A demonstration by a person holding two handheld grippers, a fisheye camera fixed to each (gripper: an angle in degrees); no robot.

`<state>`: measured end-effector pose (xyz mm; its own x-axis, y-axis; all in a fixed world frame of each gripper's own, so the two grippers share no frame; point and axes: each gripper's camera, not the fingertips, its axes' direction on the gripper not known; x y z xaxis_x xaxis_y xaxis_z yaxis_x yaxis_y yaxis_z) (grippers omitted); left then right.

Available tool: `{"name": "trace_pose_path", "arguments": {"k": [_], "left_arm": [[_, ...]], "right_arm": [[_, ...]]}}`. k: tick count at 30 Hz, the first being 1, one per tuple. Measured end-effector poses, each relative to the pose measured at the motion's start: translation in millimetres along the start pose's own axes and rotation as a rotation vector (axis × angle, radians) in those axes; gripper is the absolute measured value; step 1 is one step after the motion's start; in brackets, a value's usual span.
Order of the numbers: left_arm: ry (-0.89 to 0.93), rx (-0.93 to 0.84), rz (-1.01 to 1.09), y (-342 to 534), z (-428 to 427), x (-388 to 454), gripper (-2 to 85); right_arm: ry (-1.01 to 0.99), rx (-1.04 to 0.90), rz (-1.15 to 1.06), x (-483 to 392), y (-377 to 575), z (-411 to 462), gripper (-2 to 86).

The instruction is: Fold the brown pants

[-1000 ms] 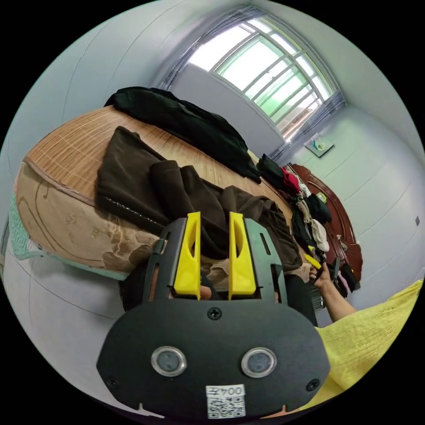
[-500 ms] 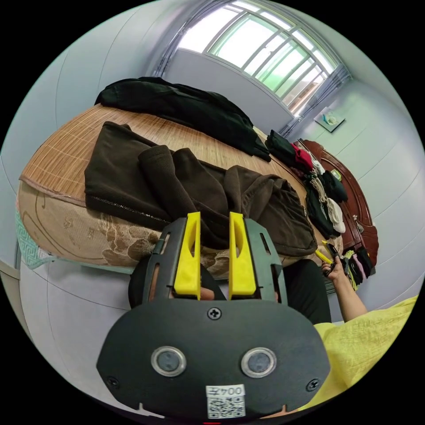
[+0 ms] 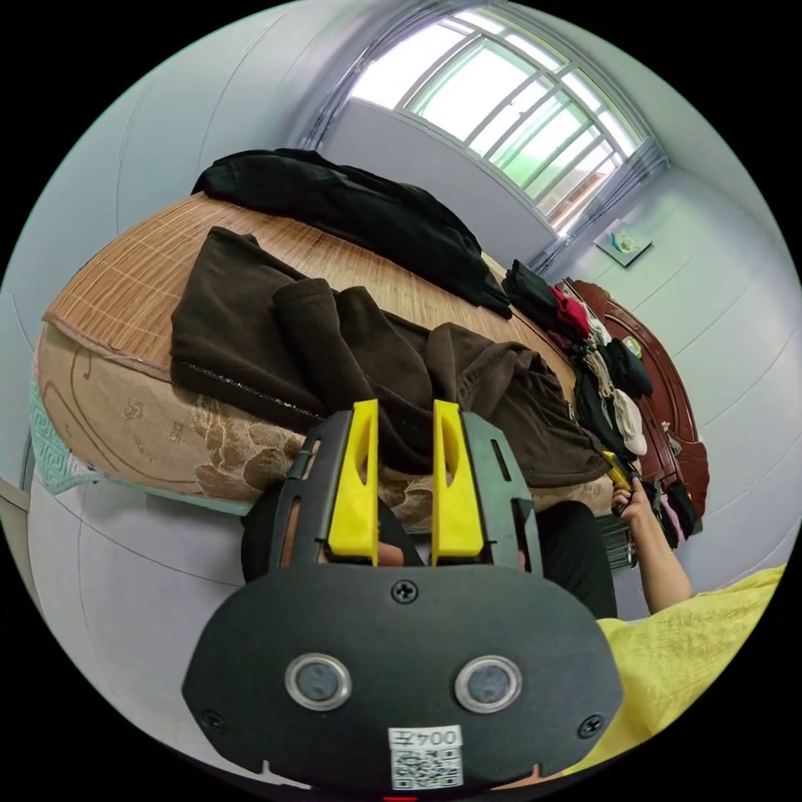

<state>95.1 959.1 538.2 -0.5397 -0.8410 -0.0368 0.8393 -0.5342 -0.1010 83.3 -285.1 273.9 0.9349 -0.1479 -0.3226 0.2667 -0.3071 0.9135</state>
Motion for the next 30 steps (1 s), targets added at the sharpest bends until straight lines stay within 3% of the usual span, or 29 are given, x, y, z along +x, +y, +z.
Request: {"name": "trace_pose_path", "arguments": {"k": [5,8,13,17,20,23,25,28,30], "left_arm": [[-0.003,0.107,-0.084,-1,-18,-15,9.5],[-0.060,0.112,-0.138,-8,-20,-36,9.6],[-0.107,0.046,-0.200,-34,-1,-70,11.7],[-0.122,0.015,-0.172,-71,29,-75,13.8],[-0.116,-0.074,-0.110,-93,66,-61,9.2],[-0.188,-0.049,-0.053,-111,76,-23,4.4],[-0.162,0.041,0.025,-126,72,19,4.0],[-0.213,0.025,0.300,-159,93,130,4.7],[-0.312,-0.149,0.627,-169,152,237,8.1]], "right_arm": [[0.166,0.031,-0.110,-31,-38,-15,6.0],[0.344,-0.051,-0.081,-35,-50,-2,6.6],[0.486,-0.049,-0.276,-90,7,35,11.9],[0.712,0.174,-0.344,-132,57,54,9.1],[0.597,0.244,-0.373,-145,73,60,5.5],[0.329,0.041,-0.419,-139,78,92,0.8],[0.278,-0.063,-0.418,-133,83,117,0.0],[0.267,-0.118,-0.419,-125,96,144,-0.6],[0.186,-0.190,-0.387,-113,101,169,-0.7]]}}
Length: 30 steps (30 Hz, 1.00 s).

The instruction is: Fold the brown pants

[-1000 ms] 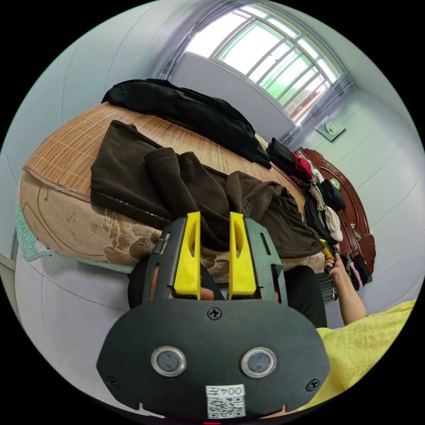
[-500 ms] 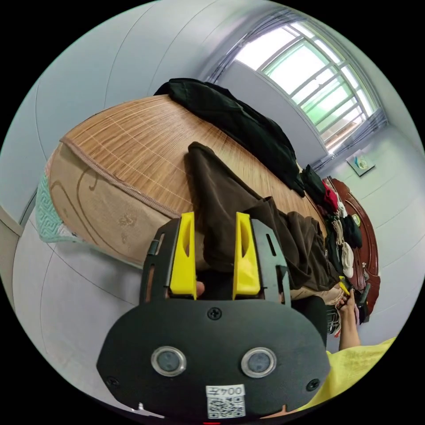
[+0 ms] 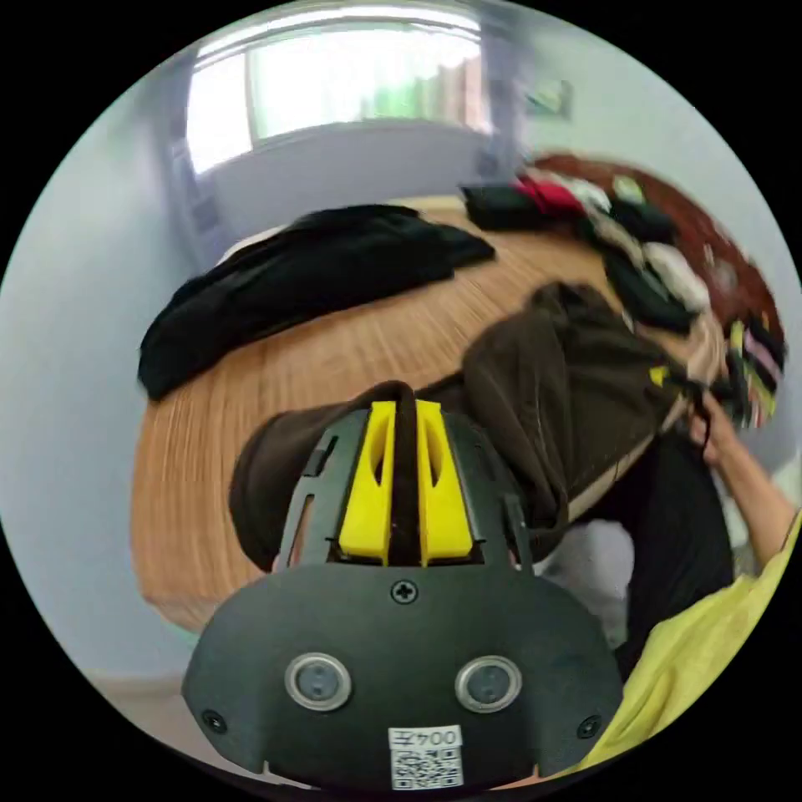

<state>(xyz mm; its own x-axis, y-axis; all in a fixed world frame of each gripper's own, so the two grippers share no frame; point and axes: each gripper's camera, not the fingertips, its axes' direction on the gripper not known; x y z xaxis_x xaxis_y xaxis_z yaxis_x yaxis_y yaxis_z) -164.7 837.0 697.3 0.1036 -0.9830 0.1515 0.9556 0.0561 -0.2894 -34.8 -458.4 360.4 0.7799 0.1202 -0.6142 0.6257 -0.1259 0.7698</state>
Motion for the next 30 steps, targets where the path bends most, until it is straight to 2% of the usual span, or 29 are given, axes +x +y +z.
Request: {"name": "trace_pose_path", "arguments": {"k": [3,5,9,11,15,17,22,26,30], "left_arm": [[0.006,-0.141,0.337,-57,48,109,11.9],[0.083,-0.176,0.431,-71,64,155,13.1],[0.209,-0.056,0.414,-63,44,209,14.2],[0.219,-0.007,0.347,-44,33,207,14.4],[0.017,0.090,0.087,15,21,148,15.8],[-0.049,0.082,0.045,28,24,118,17.2],[-0.085,-0.031,0.141,20,61,73,17.0],[-0.094,-0.075,0.336,-3,100,89,7.6],[-0.060,-0.102,0.265,-41,92,66,3.9]], "right_arm": [[0.030,-0.070,0.052,8,7,36,-0.7],[0.063,-0.076,0.004,0,6,44,-0.7],[0.158,-0.156,-0.091,-12,6,69,-0.7],[0.136,-0.151,-0.075,-5,6,72,-0.7],[0.087,-0.143,-0.038,12,8,75,-0.7],[0.101,-0.141,-0.048,14,10,77,-0.7],[0.092,-0.133,-0.038,29,14,78,-0.7],[0.060,-0.138,-0.017,47,14,78,-0.7],[0.013,-0.146,0.012,68,13,76,-0.7]]}}
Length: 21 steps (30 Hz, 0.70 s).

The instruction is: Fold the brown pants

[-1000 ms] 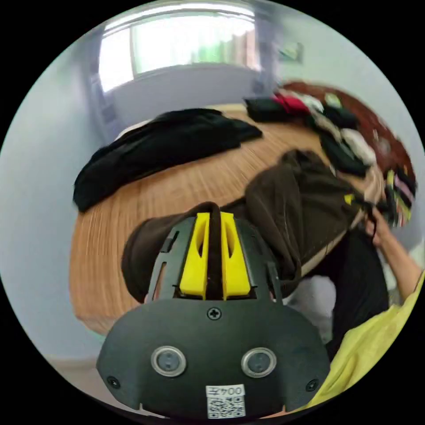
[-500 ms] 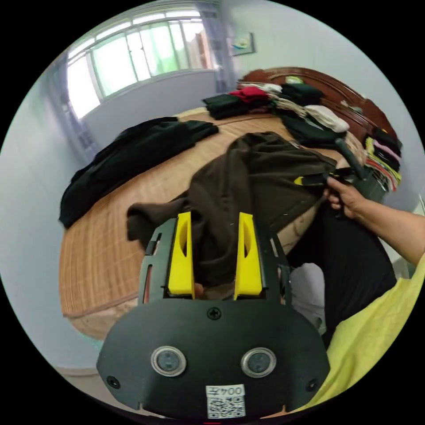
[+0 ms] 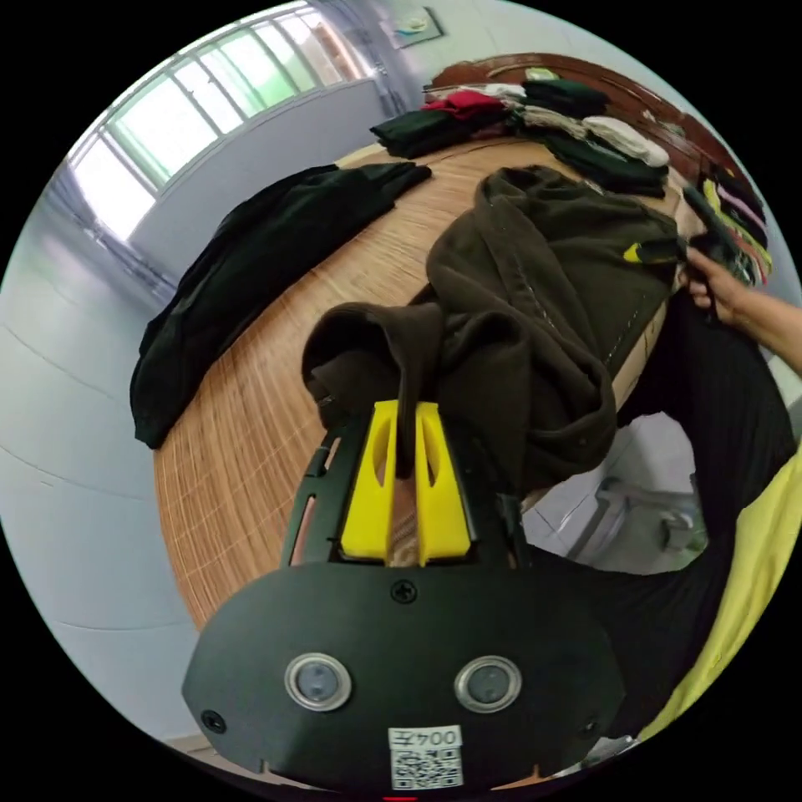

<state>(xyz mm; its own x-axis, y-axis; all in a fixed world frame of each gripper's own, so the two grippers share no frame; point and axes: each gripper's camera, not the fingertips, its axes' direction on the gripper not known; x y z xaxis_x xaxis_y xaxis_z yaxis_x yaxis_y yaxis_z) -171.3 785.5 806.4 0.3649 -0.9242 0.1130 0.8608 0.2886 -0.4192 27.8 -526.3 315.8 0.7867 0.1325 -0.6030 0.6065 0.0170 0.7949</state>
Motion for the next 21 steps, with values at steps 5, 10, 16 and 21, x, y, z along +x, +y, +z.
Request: {"name": "trace_pose_path", "arguments": {"k": [5,10,16,21], "left_arm": [[0.110,-0.003,-0.130,-1,-89,-120,2.8],[0.165,-0.317,-0.129,5,-106,-253,2.4],[0.318,-0.668,-0.158,25,-16,-351,2.4],[0.205,-0.705,-0.282,40,94,-377,4.1]], "right_arm": [[-0.039,-0.008,0.022,22,0,-2,-0.7],[-0.043,-0.009,0.025,37,1,-5,-0.7],[-0.081,-0.017,0.047,59,2,-8,-0.7],[-0.077,-0.021,0.053,72,3,-11,-0.7]]}}
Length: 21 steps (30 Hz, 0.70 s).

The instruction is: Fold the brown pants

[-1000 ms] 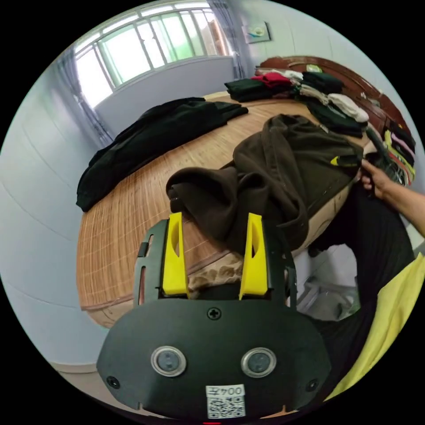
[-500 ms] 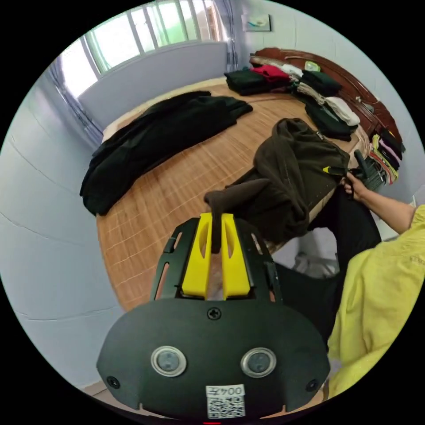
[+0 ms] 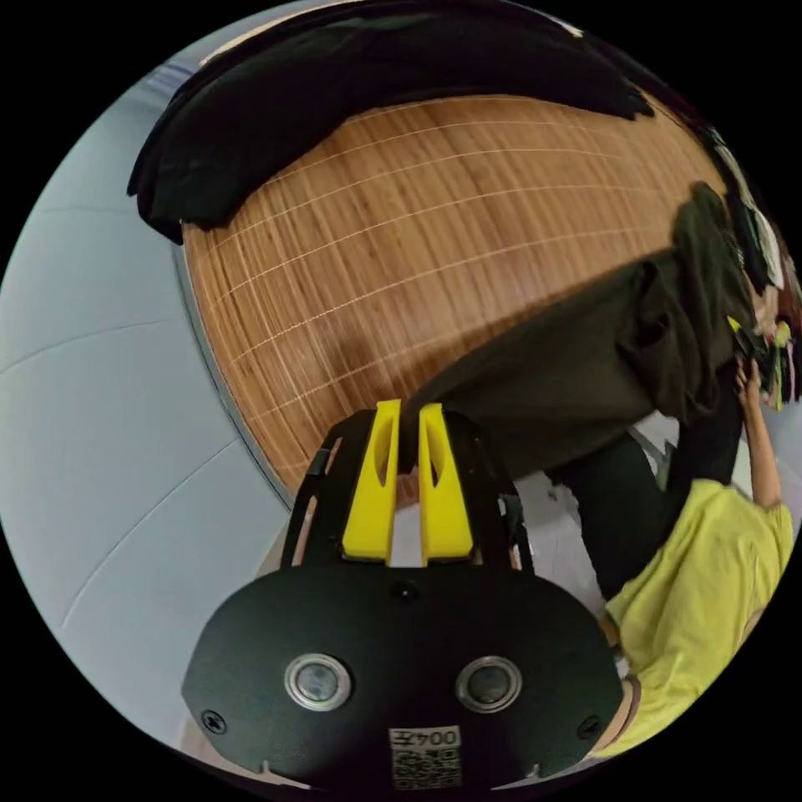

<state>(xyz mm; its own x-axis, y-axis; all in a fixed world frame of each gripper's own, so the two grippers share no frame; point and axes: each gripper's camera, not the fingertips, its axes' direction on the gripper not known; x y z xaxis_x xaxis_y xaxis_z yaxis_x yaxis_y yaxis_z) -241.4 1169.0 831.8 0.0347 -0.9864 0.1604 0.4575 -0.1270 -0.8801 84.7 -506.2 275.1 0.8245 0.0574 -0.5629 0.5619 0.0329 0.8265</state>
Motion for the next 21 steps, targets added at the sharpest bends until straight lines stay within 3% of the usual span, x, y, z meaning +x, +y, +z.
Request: {"name": "trace_pose_path", "arguments": {"k": [4,10,13,15,21], "left_arm": [[-0.083,0.019,-0.123,-9,58,-3,7.8],[-0.113,0.290,-0.357,97,35,-63,14.2],[0.090,0.491,-0.326,155,9,-59,15.0],[0.344,0.624,-0.230,180,4,-19,18.0],[0.543,0.600,-0.134,175,56,119,32.8]], "right_arm": [[0.001,0.002,0.004,7,1,-2,-0.7],[-0.001,0.002,-0.006,17,2,-6,-0.7],[-0.010,0.008,0.001,22,4,-8,-0.7],[0.003,0.013,-0.006,22,6,-9,-0.7],[0.032,0.025,-0.021,22,11,-11,-0.7]]}}
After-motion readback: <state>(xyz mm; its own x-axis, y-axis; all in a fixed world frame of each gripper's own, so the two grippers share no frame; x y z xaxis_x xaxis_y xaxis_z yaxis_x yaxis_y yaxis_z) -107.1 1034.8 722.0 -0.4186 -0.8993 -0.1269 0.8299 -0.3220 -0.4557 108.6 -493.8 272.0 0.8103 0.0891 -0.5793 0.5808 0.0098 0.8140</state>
